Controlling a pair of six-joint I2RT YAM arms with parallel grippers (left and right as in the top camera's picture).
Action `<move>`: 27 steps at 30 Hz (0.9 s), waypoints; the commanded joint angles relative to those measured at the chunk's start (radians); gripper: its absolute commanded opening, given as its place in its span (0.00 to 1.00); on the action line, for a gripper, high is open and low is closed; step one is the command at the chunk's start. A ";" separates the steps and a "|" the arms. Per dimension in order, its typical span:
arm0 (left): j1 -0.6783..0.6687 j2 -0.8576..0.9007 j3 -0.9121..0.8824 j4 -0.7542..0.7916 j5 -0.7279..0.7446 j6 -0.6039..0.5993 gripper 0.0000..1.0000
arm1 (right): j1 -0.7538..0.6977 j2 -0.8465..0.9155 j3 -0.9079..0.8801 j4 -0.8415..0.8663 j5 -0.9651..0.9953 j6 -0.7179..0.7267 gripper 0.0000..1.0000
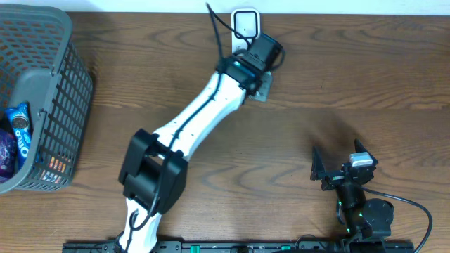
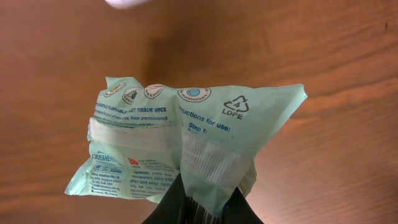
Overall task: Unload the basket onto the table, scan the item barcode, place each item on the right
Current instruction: 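Carry the wipes pack to the scanner and drop it on the table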
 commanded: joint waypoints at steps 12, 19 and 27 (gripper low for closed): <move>-0.041 0.042 0.008 0.000 -0.007 -0.201 0.71 | 0.013 -0.005 0.000 -0.003 -0.010 -0.004 0.99; 0.024 -0.034 0.013 -0.016 -0.010 -0.156 0.74 | 0.013 -0.005 0.000 -0.003 -0.010 -0.004 0.99; 0.247 -0.300 0.013 -0.046 -0.053 -0.152 0.75 | 0.013 -0.005 0.000 -0.003 -0.010 -0.004 0.99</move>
